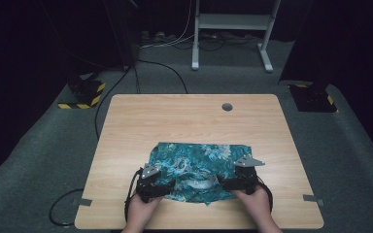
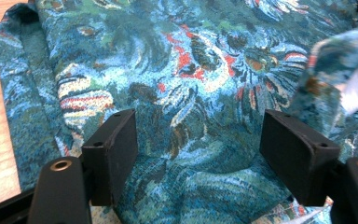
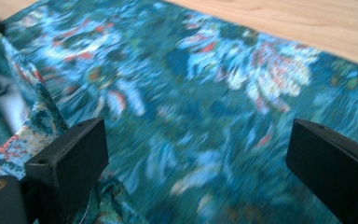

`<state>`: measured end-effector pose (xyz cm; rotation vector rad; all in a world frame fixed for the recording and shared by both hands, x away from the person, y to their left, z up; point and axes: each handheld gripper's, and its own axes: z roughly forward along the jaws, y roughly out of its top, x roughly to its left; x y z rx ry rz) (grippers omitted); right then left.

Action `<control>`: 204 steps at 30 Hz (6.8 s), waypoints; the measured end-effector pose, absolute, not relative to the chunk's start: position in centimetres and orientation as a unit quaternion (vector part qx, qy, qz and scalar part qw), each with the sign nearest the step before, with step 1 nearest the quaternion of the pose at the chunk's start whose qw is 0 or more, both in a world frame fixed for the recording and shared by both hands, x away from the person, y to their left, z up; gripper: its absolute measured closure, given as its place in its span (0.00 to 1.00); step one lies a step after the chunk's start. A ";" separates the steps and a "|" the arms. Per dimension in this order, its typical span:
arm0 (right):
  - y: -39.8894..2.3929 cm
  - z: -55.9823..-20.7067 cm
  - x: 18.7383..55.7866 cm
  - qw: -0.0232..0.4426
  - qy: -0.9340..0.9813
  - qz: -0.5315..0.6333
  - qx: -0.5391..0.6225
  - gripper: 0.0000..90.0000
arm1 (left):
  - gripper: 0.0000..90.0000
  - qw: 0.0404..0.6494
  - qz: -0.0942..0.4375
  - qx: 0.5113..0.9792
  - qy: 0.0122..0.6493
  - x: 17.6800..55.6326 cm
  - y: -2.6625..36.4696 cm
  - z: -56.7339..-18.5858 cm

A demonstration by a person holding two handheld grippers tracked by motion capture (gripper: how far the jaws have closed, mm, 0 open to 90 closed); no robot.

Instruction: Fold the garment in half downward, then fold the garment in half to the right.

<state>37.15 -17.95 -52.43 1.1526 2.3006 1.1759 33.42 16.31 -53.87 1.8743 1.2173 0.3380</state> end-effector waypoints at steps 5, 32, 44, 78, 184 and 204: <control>-18.4 -52.6 35.2 0.142 0.808 0.416 0.393 0.06 | 0.28 0.429 0.135 0.747 0.490 33.2 16.4 -53.8; -20.6 -53.7 34.7 0.166 0.841 0.346 0.381 0.06 | 0.26 0.389 0.174 0.761 0.489 34.4 17.4 -53.6; -22.9 -53.7 34.5 0.156 0.828 0.377 0.385 0.10 | 0.25 0.400 0.143 0.774 0.470 34.1 15.0 -54.0; -22.3 -53.3 38.2 0.174 0.815 0.379 0.403 0.04 | 0.12 0.412 0.163 0.770 0.459 37.6 16.6 -53.5; -19.8 -51.8 32.7 0.198 0.814 0.414 0.357 0.00 | 0.02 0.415 0.182 0.768 0.453 36.9 25.3 -51.5; -13.7 -50.4 33.3 0.165 0.818 0.445 0.324 0.00 | 0.02 0.430 0.168 0.759 0.459 39.5 25.1 -50.7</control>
